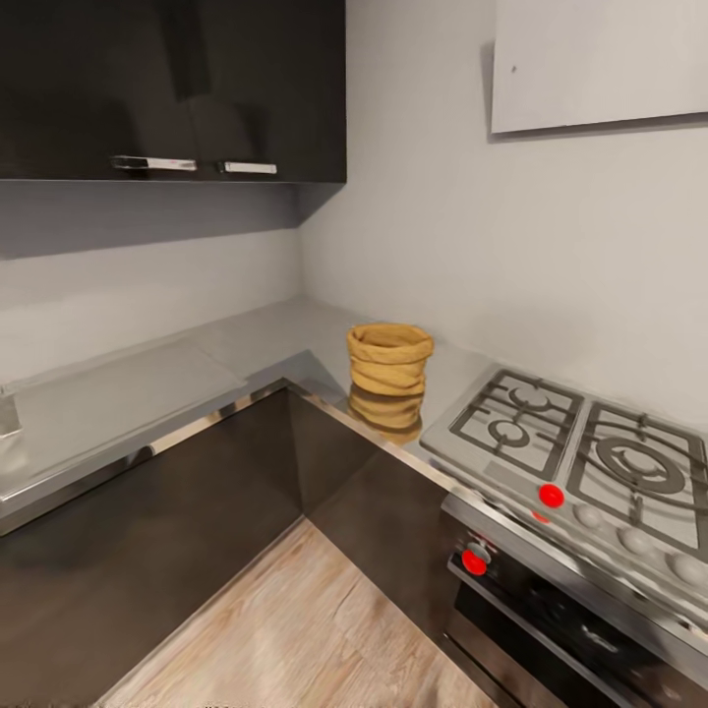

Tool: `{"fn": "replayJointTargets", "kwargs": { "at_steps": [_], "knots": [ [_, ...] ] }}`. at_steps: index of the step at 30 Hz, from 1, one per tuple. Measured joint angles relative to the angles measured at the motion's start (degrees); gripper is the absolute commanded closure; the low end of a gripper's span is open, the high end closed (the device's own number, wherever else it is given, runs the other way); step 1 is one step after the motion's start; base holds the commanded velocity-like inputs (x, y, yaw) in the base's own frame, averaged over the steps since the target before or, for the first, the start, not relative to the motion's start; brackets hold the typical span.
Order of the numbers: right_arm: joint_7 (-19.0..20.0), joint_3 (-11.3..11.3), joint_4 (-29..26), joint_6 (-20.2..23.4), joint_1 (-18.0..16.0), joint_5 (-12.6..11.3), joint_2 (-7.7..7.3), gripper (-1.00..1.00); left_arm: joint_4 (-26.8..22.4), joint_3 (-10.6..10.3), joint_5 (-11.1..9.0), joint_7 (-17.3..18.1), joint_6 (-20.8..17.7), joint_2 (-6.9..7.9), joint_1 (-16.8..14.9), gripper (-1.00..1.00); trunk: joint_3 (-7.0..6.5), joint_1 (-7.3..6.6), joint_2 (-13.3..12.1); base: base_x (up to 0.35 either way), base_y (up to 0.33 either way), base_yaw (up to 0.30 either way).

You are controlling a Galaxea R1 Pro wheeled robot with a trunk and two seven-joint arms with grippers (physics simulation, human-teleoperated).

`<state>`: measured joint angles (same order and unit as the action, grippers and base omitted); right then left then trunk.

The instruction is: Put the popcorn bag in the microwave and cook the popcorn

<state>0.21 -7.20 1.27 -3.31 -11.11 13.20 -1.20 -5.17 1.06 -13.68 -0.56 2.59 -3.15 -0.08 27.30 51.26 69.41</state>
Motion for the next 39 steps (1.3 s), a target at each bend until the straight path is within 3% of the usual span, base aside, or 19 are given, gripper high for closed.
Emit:
{"fn": "replayJointTargets", "kwargs": {
  "at_steps": [14, 39],
  "knots": [
    [0.0, 0.0, 0.0, -0.3, 0.0, 0.1, -0.04, -1.0, 0.0, 0.2, 0.0, -0.1, 0.0, -0.26, 0.0, -1.0, 0.0, 0.0, 0.0, 0.0, 0.0, 0.271],
    [0.0, 0.3, 0.0, 0.0, 0.0, 0.3, -0.54, -1.0, 0.0, 0.2, 0.0, -0.1, 0.0, -0.18, 0.0, -1.0, -4.48, -5.49, -10.0, 0.0, 0.0, 0.023]
  ]
}}
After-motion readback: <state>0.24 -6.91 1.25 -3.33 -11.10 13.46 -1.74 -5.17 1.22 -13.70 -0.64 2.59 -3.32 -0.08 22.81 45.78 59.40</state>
